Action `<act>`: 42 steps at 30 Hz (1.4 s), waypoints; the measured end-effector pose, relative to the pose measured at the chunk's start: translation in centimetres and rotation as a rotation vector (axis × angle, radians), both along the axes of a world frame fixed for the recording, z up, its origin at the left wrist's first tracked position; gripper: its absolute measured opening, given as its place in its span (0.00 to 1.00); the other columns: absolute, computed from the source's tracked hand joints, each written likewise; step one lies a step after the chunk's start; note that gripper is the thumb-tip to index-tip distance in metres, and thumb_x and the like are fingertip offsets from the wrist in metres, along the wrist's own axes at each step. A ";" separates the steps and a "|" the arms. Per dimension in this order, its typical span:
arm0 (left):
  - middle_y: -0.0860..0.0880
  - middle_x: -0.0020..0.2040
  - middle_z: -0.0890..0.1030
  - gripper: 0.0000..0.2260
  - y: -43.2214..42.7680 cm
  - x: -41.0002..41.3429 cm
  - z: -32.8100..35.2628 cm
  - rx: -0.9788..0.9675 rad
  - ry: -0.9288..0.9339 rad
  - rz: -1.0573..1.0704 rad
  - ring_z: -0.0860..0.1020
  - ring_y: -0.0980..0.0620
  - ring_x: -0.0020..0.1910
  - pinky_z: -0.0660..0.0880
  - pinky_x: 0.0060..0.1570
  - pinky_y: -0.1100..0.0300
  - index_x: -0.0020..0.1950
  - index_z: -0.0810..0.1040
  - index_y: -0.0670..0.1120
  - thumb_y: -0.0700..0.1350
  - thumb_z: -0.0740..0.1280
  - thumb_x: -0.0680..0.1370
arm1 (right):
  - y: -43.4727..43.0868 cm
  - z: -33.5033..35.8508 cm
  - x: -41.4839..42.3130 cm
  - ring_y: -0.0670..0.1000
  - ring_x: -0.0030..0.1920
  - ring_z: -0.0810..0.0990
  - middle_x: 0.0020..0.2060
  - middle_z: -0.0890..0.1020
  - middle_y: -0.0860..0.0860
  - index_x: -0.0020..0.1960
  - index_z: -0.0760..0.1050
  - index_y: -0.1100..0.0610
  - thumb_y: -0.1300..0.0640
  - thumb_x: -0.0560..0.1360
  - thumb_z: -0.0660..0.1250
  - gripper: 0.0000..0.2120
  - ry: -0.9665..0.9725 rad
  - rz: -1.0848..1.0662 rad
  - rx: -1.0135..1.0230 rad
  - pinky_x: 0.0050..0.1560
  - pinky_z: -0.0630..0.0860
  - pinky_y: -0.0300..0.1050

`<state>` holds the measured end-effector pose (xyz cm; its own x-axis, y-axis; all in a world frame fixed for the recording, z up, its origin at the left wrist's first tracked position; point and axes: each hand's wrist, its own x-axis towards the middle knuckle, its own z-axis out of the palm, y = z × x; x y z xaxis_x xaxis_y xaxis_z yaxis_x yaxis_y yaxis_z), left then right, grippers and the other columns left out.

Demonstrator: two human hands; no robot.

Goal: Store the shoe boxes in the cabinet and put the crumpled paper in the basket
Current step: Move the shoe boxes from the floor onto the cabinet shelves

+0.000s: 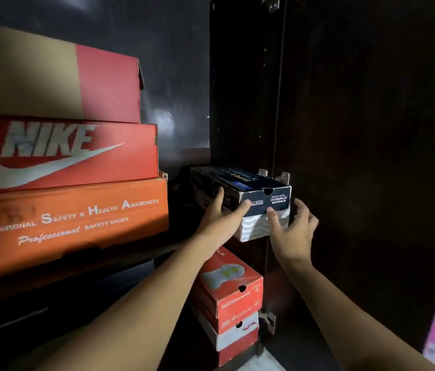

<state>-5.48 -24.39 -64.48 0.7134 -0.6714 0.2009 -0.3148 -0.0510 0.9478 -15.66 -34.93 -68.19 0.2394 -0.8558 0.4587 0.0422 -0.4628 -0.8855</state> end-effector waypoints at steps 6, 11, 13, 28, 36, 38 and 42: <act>0.49 0.74 0.69 0.36 -3.4 4.8 1.0 -0.027 0.021 0.130 0.71 0.49 0.70 0.67 0.71 0.53 0.79 0.56 0.54 0.60 0.68 0.75 | -2.6 0.8 5.3 0.53 0.65 0.73 0.68 0.64 0.53 0.73 0.64 0.51 0.51 0.79 0.66 0.25 0.238 0.144 -0.199 0.62 0.71 0.44; 0.50 0.51 0.80 0.32 -4.0 7.6 1.3 -0.042 0.039 0.172 0.80 0.53 0.50 0.76 0.62 0.52 0.77 0.62 0.54 0.58 0.70 0.75 | -3.5 1.1 7.5 0.54 0.65 0.73 0.71 0.62 0.52 0.76 0.59 0.50 0.55 0.78 0.66 0.29 0.362 0.178 -0.281 0.60 0.71 0.45; 0.48 0.59 0.80 0.33 -4.0 7.9 0.8 -0.057 0.054 0.166 0.80 0.52 0.56 0.75 0.64 0.52 0.76 0.64 0.54 0.57 0.71 0.74 | -3.5 0.7 7.4 0.53 0.65 0.73 0.72 0.62 0.50 0.77 0.59 0.49 0.55 0.78 0.66 0.30 0.362 0.164 -0.295 0.58 0.70 0.44; 0.49 0.73 0.70 0.25 -3.5 0.6 0.0 -0.059 0.098 0.225 0.72 0.44 0.68 0.72 0.66 0.44 0.76 0.65 0.53 0.54 0.63 0.80 | -1.4 -2.1 -7.1 0.53 0.70 0.70 0.70 0.70 0.54 0.75 0.65 0.51 0.53 0.80 0.64 0.24 0.521 0.206 -0.205 0.69 0.67 0.47; 0.52 0.47 0.77 0.24 0.0 -11.8 -5.6 0.094 0.095 -0.012 0.79 0.43 0.56 0.77 0.59 0.46 0.76 0.63 0.54 0.47 0.64 0.80 | 3.2 -7.3 -21.8 0.46 0.58 0.77 0.56 0.79 0.52 0.67 0.74 0.56 0.63 0.81 0.60 0.16 0.459 0.144 -0.050 0.51 0.68 0.23; 0.52 0.44 0.76 0.24 1.0 -16.6 -7.6 0.136 0.164 -0.075 0.79 0.45 0.51 0.77 0.51 0.50 0.76 0.62 0.53 0.47 0.63 0.81 | 4.8 -9.1 -26.1 0.46 0.56 0.77 0.54 0.79 0.50 0.67 0.74 0.56 0.61 0.81 0.60 0.15 0.470 0.115 -0.011 0.48 0.69 0.29; 0.48 0.50 0.77 0.24 2.1 -25.5 -11.6 0.223 0.262 -0.194 0.77 0.46 0.49 0.76 0.52 0.51 0.77 0.61 0.52 0.46 0.63 0.81 | 6.3 -13.1 -34.0 0.48 0.54 0.78 0.54 0.80 0.50 0.65 0.76 0.56 0.59 0.81 0.60 0.14 0.539 0.047 0.068 0.49 0.70 0.34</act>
<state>-31.02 -22.31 -76.08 0.5771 -0.8051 -0.1375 -0.0877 -0.2284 0.9696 -49.65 -28.59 -81.31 0.4640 -0.8619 0.2047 -0.4069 -0.4126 -0.8150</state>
